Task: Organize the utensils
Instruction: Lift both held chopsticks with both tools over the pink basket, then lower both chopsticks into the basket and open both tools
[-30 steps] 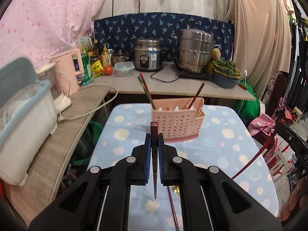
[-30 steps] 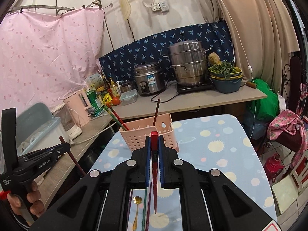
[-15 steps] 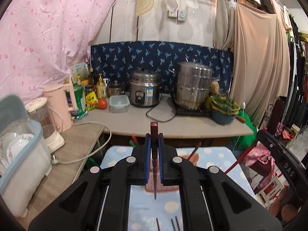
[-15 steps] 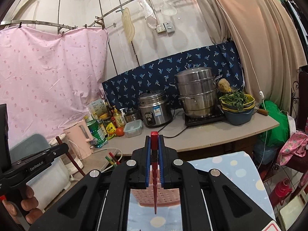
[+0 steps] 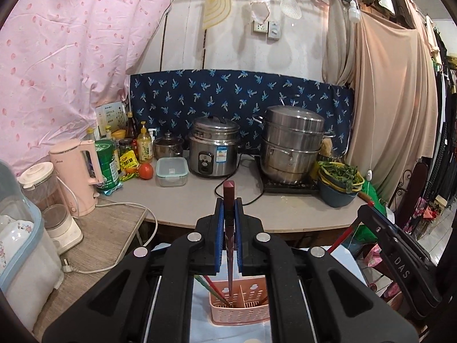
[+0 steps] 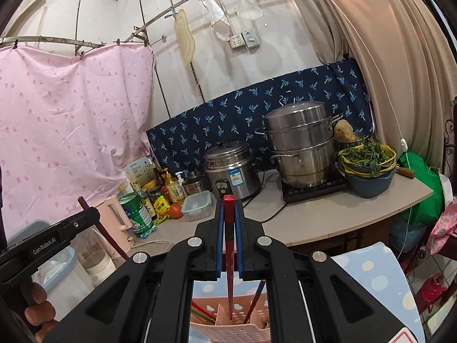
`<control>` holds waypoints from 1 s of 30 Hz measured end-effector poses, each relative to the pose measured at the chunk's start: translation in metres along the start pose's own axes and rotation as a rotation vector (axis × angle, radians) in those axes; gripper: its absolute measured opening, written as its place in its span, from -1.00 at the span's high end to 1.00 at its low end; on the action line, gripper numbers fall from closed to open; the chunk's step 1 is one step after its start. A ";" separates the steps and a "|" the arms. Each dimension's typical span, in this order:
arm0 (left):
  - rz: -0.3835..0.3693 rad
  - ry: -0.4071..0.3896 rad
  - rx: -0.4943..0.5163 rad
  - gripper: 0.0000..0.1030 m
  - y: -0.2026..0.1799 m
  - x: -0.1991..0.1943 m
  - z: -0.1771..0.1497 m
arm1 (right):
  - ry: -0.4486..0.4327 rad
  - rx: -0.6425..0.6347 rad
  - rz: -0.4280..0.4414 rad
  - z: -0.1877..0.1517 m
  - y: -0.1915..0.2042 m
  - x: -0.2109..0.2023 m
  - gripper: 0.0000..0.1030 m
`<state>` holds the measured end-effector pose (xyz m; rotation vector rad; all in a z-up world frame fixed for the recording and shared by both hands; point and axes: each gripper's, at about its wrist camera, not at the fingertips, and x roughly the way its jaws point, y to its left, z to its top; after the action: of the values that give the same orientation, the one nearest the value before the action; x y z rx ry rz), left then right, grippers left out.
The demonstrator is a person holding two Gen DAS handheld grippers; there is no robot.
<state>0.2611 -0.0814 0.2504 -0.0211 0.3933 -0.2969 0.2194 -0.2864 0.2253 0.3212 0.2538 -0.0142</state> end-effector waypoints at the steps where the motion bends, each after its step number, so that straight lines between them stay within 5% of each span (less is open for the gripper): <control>1: 0.004 0.008 0.003 0.87 0.000 0.005 -0.003 | 0.014 0.000 -0.002 -0.004 -0.001 0.007 0.86; 26: 0.029 0.184 0.001 0.86 0.011 0.092 -0.075 | 0.226 -0.014 -0.034 -0.081 -0.017 0.074 0.85; 28: 0.047 0.183 0.007 0.72 0.010 0.092 -0.080 | 0.228 -0.014 -0.041 -0.083 -0.018 0.074 0.83; 30: 0.061 0.192 0.012 0.37 0.008 0.093 -0.083 | 0.225 -0.015 -0.046 -0.086 -0.019 0.072 0.78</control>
<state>0.3133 -0.0970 0.1382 0.0318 0.5815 -0.2414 0.2669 -0.2752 0.1230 0.3025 0.4847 -0.0215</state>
